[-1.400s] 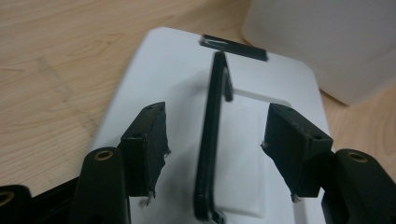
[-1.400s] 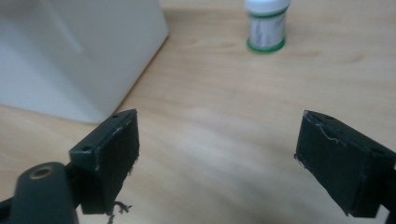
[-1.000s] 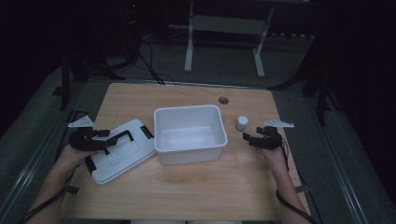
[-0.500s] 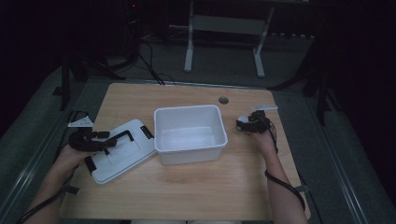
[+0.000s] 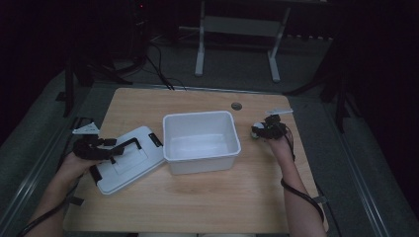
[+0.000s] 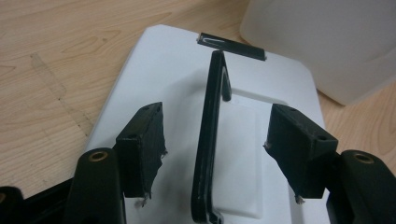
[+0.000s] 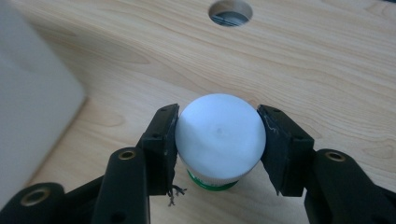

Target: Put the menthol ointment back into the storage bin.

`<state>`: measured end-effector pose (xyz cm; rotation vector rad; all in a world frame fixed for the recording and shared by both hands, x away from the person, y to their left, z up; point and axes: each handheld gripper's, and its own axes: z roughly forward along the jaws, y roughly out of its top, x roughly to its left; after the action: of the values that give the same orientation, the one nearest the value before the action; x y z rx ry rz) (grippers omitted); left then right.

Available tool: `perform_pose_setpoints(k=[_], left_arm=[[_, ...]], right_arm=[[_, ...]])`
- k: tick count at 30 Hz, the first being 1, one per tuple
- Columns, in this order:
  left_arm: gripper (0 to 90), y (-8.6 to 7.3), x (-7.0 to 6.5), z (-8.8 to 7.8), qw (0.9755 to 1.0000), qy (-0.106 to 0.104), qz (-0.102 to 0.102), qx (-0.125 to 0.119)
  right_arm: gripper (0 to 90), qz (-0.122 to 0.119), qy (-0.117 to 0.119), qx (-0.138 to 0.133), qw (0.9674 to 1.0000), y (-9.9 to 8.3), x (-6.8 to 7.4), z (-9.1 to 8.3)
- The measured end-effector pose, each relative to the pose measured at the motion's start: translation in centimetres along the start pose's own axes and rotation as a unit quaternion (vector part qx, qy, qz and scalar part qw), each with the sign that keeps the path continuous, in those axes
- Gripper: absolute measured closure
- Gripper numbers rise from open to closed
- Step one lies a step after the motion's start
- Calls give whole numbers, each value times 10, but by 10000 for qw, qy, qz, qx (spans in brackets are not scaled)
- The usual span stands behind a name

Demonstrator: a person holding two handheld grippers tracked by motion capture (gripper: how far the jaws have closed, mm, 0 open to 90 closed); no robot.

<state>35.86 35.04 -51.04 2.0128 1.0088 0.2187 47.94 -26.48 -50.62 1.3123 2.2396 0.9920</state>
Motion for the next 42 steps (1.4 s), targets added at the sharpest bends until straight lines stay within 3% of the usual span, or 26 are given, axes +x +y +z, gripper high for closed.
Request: perform_pose_setpoints(k=[10, 19, 21, 26, 27, 28, 29, 30, 31, 32, 33, 35, 37, 38, 39, 42], left_arm=[[367, -2, 0, -1, 9999, -16, -94, 60], [367, 2, -3, -6, 10000, 24, 4, 13], [367, 4, -6, -6, 10000, 10, 54, 13], [367, 5, -7, -5, 10000, -21, 74, 51], [367, 5, -8, -5, 10000, -16, 76, 57], [367, 5, -8, -5, 10000, -16, 76, 57], [367, 5, -7, -5, 9999, -32, 72, 64], [367, 5, -7, -5, 9999, -32, 72, 64], [367, 5, -8, -6, 9999, 0, 87, 70], [367, 5, -8, -6, 9999, 0, 87, 70], [367, 5, -8, -6, 9999, -11, 92, 63], [367, 5, -8, -7, 9999, -14, 95, 50], [367, 5, -8, -8, 9999, -17, 100, 31], [367, 5, -8, -8, 9999, -17, 100, 31], [367, 5, -8, -7, 9999, -17, 93, 48], [367, 4, -8, -6, 9999, -16, 100, 81]], right_arm=[[501, -504, 220, -157, 9984, 24, 21, -62], [501, -897, 537, -495, 9933, 52, 45, -102], [501, -1128, 747, -619, 9889, 63, 61, -115], [501, -1312, 988, -690, 9840, 73, 79, -122], [501, -1465, 1157, -734, 9797, 76, 88, -125], [501, -1465, 1157, -734, 9797, 76, 88, -125], [501, -1575, 1345, -780, 9752, 79, 97, -126], [501, -1575, 1345, -780, 9752, 79, 97, -126], [501, -1686, 1523, -781, 9707, 81, 106, -125], [501, -1686, 1523, -781, 9707, 81, 106, -125], [501, -1850, 1670, -759, 9655, 82, 114, -122], [501, -1902, 1714, -741, 9638, 82, 117, -121], [501, -1975, 1968, -686, 9579, 84, 128, -113], [501, -1975, 1968, -686, 9579, 84, 128, -113], [501, -2029, 2102, -639, 9542, 86, 136, -107], [501, -2089, 2172, -568, 9518, 89, 143, -101]])
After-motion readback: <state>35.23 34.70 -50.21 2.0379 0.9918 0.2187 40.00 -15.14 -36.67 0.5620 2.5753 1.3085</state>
